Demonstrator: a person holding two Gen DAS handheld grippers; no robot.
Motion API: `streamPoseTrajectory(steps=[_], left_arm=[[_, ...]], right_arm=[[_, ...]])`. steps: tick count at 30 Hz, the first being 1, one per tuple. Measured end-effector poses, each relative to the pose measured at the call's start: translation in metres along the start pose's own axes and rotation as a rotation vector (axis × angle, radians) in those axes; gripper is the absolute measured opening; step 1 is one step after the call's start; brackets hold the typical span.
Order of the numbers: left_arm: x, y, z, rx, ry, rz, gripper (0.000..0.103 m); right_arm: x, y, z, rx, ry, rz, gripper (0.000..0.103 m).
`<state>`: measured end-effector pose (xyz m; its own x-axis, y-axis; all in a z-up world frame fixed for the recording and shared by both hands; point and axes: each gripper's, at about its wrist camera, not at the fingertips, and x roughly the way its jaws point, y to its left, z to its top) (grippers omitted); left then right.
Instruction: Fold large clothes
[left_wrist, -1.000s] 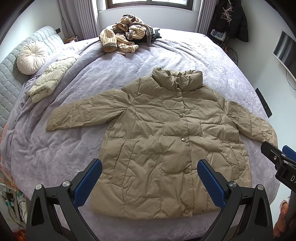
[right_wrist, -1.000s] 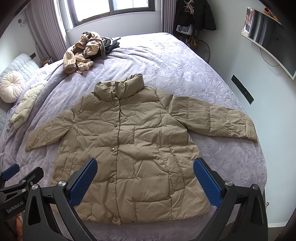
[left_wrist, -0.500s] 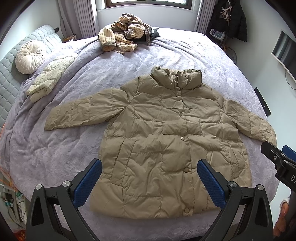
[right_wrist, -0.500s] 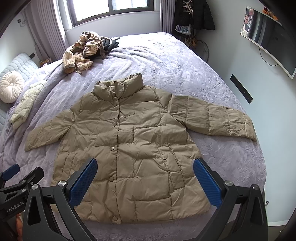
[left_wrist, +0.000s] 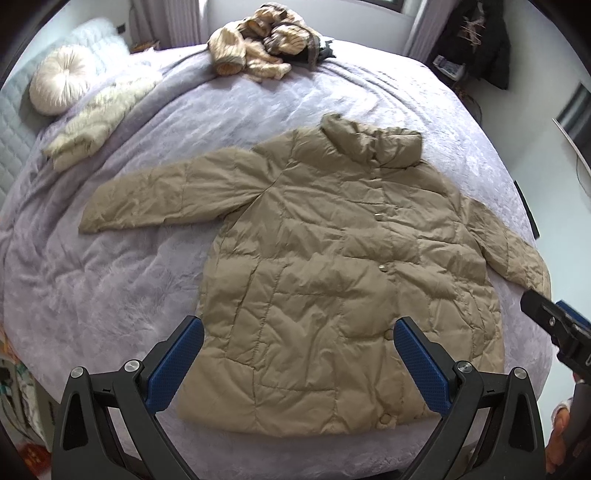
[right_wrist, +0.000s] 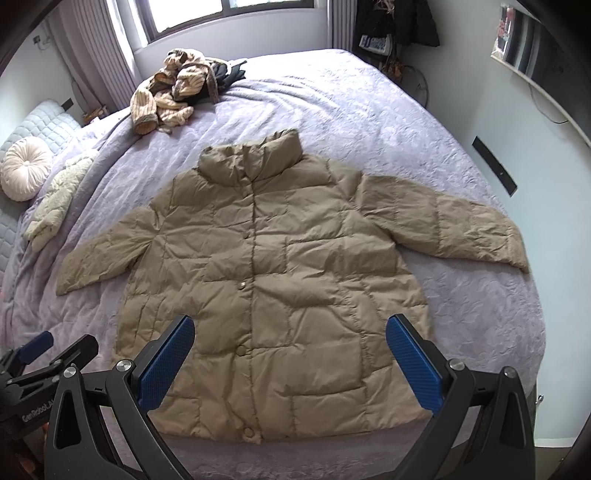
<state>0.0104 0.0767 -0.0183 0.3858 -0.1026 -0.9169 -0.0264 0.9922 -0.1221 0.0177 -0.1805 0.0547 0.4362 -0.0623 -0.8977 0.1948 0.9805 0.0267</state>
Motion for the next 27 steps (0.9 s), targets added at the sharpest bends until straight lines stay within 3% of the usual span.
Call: streamPoseTrajectory(steps=[8, 16, 21, 27], left_arm=[[0.057, 0.095, 0.018, -0.156, 0.037, -0.045, 0.103], [0.136, 0.205, 0.047, -0.333, -0.009, -0.119, 0.103], [0.191, 0.272, 0.063, -0.511, -0.048, -0.248, 0.103], [0.24, 0.316, 0.082, -0.59, -0.083, -0.301, 0.103]], right_arm=[[0.052, 0.057, -0.004, -0.05, 0.152, 0.111, 0.103], [0.101, 0.138, -0.014, -0.153, 0.247, 0.161, 0.103], [0.126, 0.184, -0.019, -0.248, 0.262, 0.192, 0.103], [0.159, 0.217, -0.023, -0.298, 0.273, 0.202, 0.103]])
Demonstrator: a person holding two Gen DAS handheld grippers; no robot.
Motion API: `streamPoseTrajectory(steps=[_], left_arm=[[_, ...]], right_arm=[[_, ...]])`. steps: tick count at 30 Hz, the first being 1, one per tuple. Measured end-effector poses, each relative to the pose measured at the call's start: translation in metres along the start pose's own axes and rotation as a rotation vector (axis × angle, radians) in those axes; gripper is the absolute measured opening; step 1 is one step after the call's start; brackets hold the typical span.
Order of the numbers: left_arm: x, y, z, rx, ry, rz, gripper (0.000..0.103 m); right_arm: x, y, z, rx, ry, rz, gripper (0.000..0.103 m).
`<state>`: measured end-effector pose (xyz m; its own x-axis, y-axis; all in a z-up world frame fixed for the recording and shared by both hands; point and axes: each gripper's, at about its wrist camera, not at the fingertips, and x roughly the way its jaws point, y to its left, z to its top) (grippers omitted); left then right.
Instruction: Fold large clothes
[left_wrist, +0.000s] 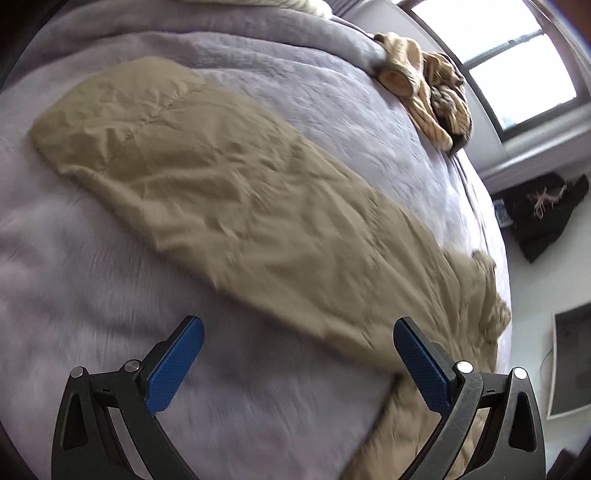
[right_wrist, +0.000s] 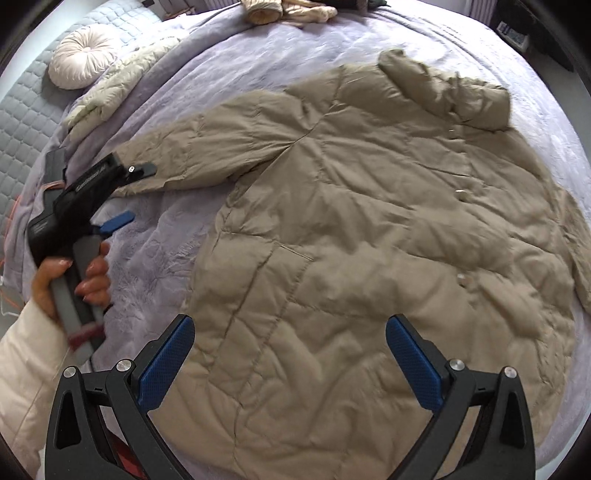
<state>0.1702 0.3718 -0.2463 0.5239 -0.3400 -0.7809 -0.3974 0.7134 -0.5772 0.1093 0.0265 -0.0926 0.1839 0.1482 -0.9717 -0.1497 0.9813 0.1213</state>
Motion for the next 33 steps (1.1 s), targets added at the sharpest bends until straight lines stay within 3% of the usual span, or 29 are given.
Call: streamPoseTrajectory(steps=[5, 8, 9, 10, 11, 12, 13, 17, 20, 22, 23, 24, 27, 33], left_arm=[[0.009, 0.019, 0.034, -0.056, -0.068, -0.004, 0.103], [0.009, 0.025, 0.055, -0.078, -0.137, 0.046, 0.102], [0.007, 0.027, 0.059, -0.085, -0.156, 0.065, 0.091], [0.007, 0.029, 0.065, -0.092, -0.172, 0.08, 0.06], [0.008, 0.032, 0.07, -0.093, -0.168, 0.077, 0.039], [0.011, 0.034, 0.075, -0.096, -0.15, 0.059, 0.006], [0.011, 0.037, 0.08, -0.094, -0.145, 0.014, 0.005], [-0.016, 0.017, 0.082, 0.007, -0.211, 0.02, 0.005], [-0.044, -0.006, 0.086, 0.071, -0.259, -0.019, 0.005], [-0.062, -0.026, 0.087, 0.119, -0.289, -0.056, 0.005], [-0.068, -0.036, 0.089, 0.145, -0.3, -0.068, 0.005], [-0.074, -0.046, 0.089, 0.173, -0.309, -0.083, 0.005], [-0.086, -0.083, 0.082, 0.268, -0.307, -0.134, 0.005], [-0.083, -0.162, 0.052, 0.443, -0.264, -0.217, 0.005]], right_arm=[[0.016, 0.008, 0.012, 0.003, -0.028, 0.034, 0.103], [0.026, 0.011, 0.022, -0.005, -0.045, 0.034, 0.103], [0.03, 0.011, 0.027, -0.006, -0.049, 0.033, 0.103], [0.033, 0.01, 0.031, -0.004, -0.054, 0.034, 0.103], [0.036, 0.008, 0.038, -0.001, -0.061, 0.035, 0.103], [0.039, 0.007, 0.046, 0.005, -0.071, 0.039, 0.103], [0.04, 0.006, 0.053, 0.011, -0.082, 0.044, 0.103], [0.049, 0.002, 0.091, 0.054, -0.138, 0.083, 0.103], [0.059, -0.001, 0.117, 0.095, -0.184, 0.111, 0.1], [0.072, -0.002, 0.131, 0.127, -0.197, 0.153, 0.073], [0.081, -0.001, 0.136, 0.137, -0.187, 0.183, 0.038], [0.091, 0.0, 0.141, 0.153, -0.166, 0.209, 0.024], [0.123, 0.001, 0.149, 0.21, -0.112, 0.28, 0.019], [0.159, 0.017, 0.155, 0.183, -0.053, 0.306, 0.019]])
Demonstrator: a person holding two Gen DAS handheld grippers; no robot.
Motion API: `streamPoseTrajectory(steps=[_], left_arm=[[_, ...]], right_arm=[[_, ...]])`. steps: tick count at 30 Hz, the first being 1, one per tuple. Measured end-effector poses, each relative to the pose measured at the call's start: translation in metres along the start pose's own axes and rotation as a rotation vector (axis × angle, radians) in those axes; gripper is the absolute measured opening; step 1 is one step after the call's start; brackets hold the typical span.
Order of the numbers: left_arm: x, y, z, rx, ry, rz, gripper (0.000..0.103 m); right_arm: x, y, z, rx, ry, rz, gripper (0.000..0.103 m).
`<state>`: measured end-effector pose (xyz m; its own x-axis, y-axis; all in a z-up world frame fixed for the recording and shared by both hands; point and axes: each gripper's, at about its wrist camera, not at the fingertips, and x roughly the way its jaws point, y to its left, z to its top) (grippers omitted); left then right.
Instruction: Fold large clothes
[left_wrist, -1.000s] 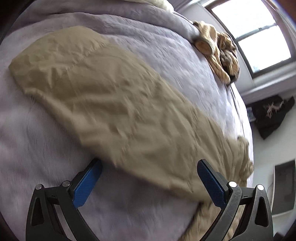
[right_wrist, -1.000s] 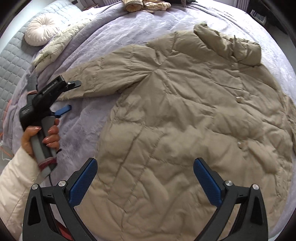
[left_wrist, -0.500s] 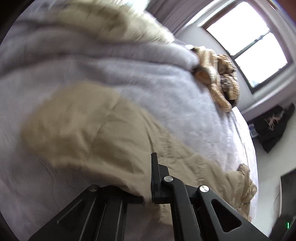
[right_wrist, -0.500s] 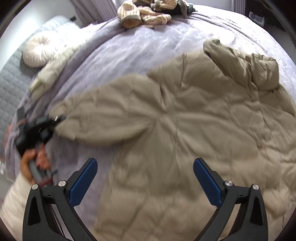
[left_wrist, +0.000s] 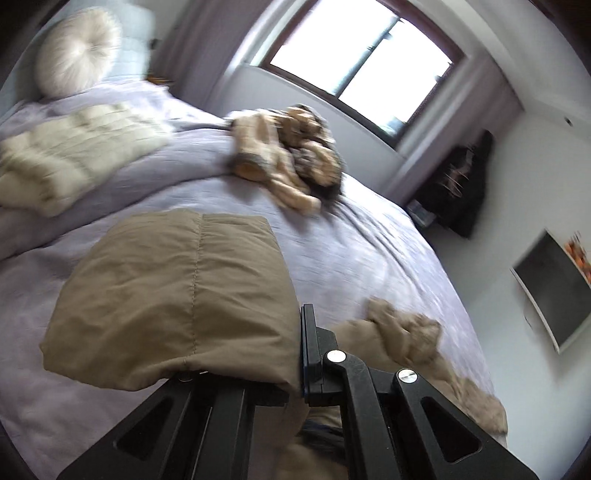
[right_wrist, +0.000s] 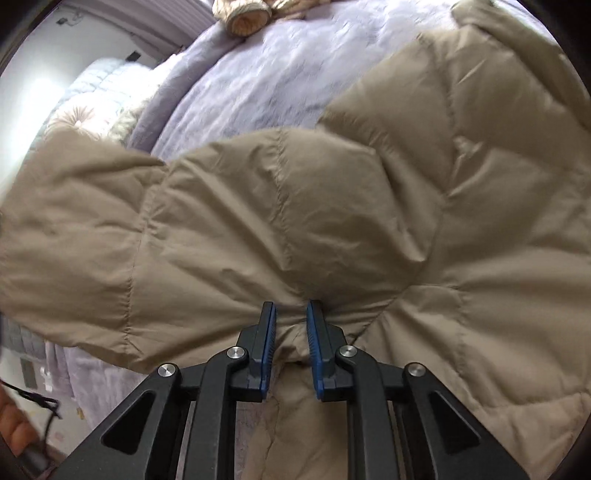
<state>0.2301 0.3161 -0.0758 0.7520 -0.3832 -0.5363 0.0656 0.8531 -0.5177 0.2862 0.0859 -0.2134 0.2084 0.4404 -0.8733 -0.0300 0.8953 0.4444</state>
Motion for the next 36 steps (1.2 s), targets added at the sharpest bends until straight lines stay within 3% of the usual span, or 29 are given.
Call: streamPoseTrajectory(steps=[3, 7, 12, 17, 22, 23, 25, 26, 31, 32, 33, 35, 36], left_arm=[[0.013, -0.05, -0.001, 0.092, 0.007, -0.028, 0.005], [0.039, -0.119, -0.015, 0.195, 0.067, -0.078, 0.005], [0.097, -0.207, -0.063, 0.356, 0.169, -0.098, 0.005], [0.177, -0.262, -0.14, 0.5, 0.353, 0.006, 0.005], [0.21, -0.276, -0.199, 0.66, 0.446, 0.127, 0.007], [0.21, -0.277, -0.203, 0.674, 0.452, 0.142, 0.015], [0.211, -0.279, -0.211, 0.664, 0.474, 0.113, 0.086], [0.204, -0.28, -0.21, 0.662, 0.446, 0.112, 0.091], [0.169, -0.268, -0.188, 0.648, 0.382, 0.114, 0.092], [0.157, -0.261, -0.181, 0.626, 0.36, 0.116, 0.092], [0.142, -0.25, -0.172, 0.598, 0.331, 0.136, 0.092], [0.123, -0.223, -0.155, 0.54, 0.281, 0.196, 0.092], [0.116, -0.208, -0.147, 0.503, 0.265, 0.23, 0.092]], right_arm=[[0.002, -0.009, 0.005, 0.041, 0.026, 0.049, 0.019], [-0.037, -0.035, 0.001, 0.108, -0.003, 0.135, 0.019], [-0.116, -0.096, -0.017, 0.142, -0.099, 0.069, 0.019], [-0.185, -0.176, -0.043, 0.219, -0.164, -0.085, 0.019], [-0.211, -0.232, -0.055, 0.297, -0.182, -0.159, 0.019], [-0.22, -0.244, -0.058, 0.307, -0.183, -0.156, 0.019], [-0.223, -0.253, -0.062, 0.323, -0.187, -0.151, 0.019], [-0.225, -0.258, -0.06, 0.329, -0.189, -0.147, 0.019], [-0.225, -0.255, -0.055, 0.296, -0.198, -0.158, 0.024], [-0.229, -0.253, -0.057, 0.281, -0.202, -0.164, 0.04], [-0.233, -0.247, -0.058, 0.247, -0.211, -0.18, 0.062], [-0.237, -0.222, -0.051, 0.151, -0.248, -0.205, 0.076], [-0.238, -0.209, -0.046, 0.101, -0.264, -0.207, 0.076]])
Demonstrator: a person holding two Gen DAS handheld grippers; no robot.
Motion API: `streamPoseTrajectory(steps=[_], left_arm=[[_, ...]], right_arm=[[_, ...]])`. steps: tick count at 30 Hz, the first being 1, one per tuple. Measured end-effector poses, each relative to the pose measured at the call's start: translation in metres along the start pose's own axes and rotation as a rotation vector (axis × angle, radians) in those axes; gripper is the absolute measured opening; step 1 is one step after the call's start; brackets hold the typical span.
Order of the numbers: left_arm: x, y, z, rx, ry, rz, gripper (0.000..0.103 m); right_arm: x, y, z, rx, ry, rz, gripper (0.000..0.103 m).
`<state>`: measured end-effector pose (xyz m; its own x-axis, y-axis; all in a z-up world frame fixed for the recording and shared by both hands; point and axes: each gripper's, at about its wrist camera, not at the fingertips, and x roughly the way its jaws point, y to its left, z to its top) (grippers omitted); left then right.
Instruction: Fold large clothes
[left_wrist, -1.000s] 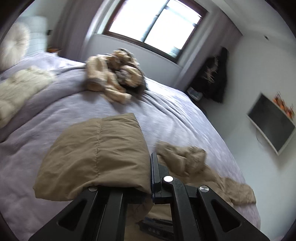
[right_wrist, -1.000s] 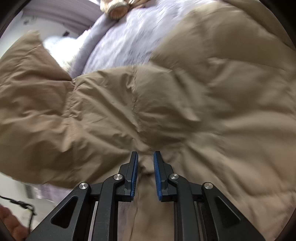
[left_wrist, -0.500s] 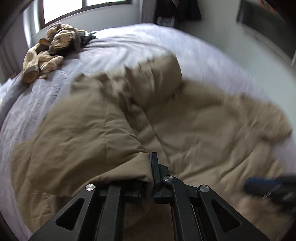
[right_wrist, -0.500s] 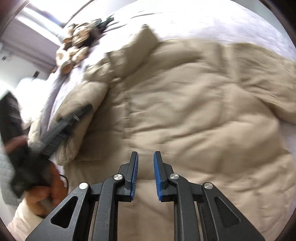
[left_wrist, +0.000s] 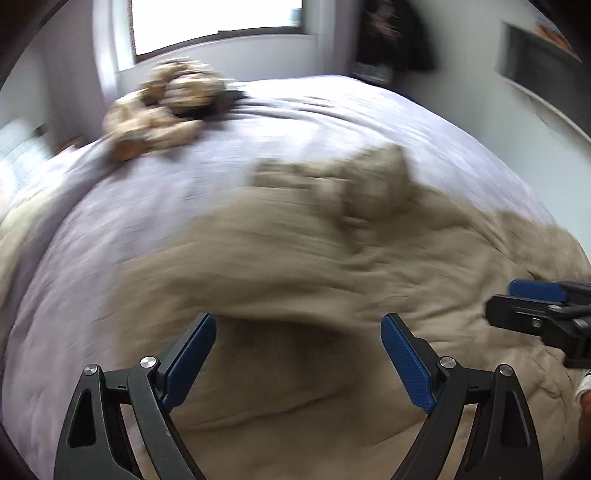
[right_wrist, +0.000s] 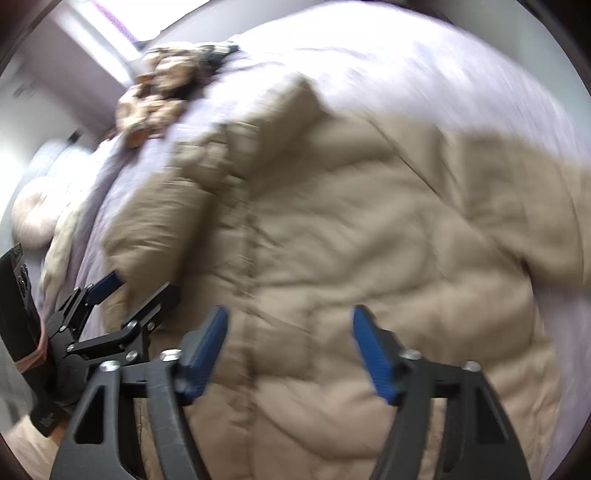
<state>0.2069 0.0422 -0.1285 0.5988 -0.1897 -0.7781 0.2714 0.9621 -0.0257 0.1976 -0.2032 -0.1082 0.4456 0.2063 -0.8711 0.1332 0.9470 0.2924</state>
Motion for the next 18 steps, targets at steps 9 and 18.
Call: streamPoseTrajectory(steps=[9, 18], left_arm=[[0.043, 0.131, -0.055, -0.404, 0.193, 0.06, 0.092], [0.053, 0.141, -0.059, -0.391, 0.219, -0.053, 0.092]], right_arm=[[0.075, 0.175, -0.003, -0.676, -0.072, -0.166, 0.081], [0.107, 0.13, 0.028, -0.517, -0.163, -0.448, 0.007]])
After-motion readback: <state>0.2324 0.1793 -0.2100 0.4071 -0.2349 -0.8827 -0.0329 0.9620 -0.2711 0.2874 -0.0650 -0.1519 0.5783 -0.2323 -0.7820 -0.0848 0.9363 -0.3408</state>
